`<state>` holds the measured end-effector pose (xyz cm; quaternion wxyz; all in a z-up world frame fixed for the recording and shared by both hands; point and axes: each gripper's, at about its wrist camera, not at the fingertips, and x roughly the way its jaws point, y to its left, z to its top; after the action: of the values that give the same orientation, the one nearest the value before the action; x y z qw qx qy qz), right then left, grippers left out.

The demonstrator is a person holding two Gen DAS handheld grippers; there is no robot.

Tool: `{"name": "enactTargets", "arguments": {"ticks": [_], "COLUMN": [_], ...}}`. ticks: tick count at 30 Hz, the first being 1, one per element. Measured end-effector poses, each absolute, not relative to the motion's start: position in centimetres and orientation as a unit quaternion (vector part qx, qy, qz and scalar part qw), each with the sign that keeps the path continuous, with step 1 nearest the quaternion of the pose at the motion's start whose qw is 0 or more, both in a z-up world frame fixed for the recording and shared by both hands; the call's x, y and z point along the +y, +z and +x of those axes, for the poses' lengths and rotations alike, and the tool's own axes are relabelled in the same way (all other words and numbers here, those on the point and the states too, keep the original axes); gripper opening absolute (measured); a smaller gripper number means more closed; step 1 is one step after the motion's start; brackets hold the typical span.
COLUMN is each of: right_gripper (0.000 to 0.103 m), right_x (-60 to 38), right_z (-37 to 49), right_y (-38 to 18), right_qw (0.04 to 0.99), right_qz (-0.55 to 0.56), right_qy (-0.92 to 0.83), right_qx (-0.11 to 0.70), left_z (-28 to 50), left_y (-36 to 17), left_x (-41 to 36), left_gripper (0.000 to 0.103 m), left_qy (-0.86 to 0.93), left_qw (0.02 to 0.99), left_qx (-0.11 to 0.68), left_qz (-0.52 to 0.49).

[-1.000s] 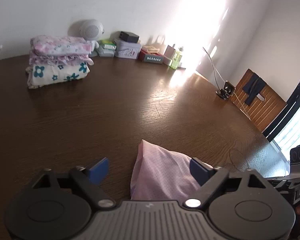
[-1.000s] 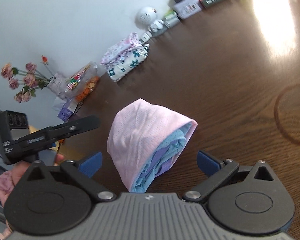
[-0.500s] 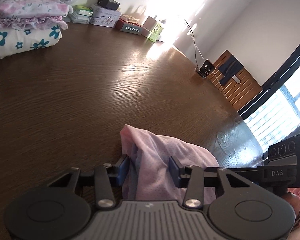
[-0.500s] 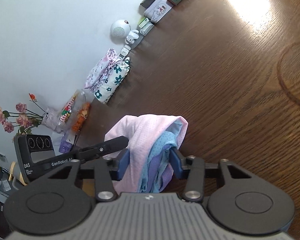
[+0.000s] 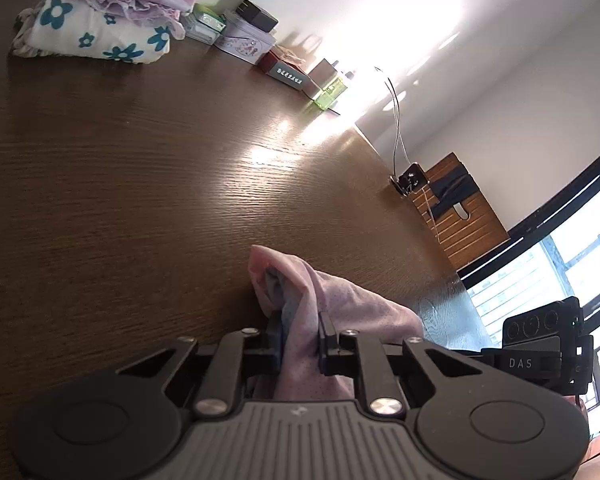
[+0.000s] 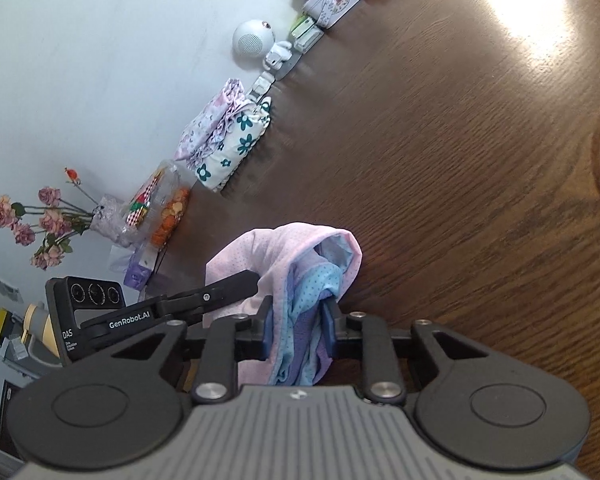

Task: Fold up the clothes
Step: 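Grasp the compact pink bundle with the right gripper and lift it, then carry the pink bundle with the right gripper toward the folded clothes stack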

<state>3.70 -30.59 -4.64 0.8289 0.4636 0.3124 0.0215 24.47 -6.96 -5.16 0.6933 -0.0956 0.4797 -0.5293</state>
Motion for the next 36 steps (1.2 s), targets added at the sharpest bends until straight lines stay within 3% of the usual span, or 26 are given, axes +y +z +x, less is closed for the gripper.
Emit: {"name": "enactTargets", "arguments": {"ticks": [11, 22, 29, 36], "right_gripper": [0.020, 0.020, 0.020, 0.020], "right_x": [-31.8, -31.5, -31.4, -32.7], "right_z": [5.3, 10.8, 18.5, 28.8], "right_y": [-3.2, 5.0, 9.8, 11.2], "right_qw": [0.830, 0.854, 0.867, 0.878], "right_qz": [0.465, 0.393, 0.357, 0.338], "right_qy": [0.115, 0.207, 0.236, 0.230], "right_qx": [0.287, 0.271, 0.256, 0.249], "left_z": [22.5, 21.8, 27.5, 36.6], "left_y": [-3.6, 3.6, 7.8, 9.3], "left_x": [-2.7, 0.3, 0.4, -2.0], "left_gripper": [0.012, 0.012, 0.012, 0.012], "left_qy": [-0.489, -0.450, -0.414, -0.379], "left_qw": [0.724, 0.781, 0.811, 0.829], "left_qx": [0.438, 0.331, 0.288, 0.283], "left_qz": [-0.212, -0.279, -0.295, -0.299]}}
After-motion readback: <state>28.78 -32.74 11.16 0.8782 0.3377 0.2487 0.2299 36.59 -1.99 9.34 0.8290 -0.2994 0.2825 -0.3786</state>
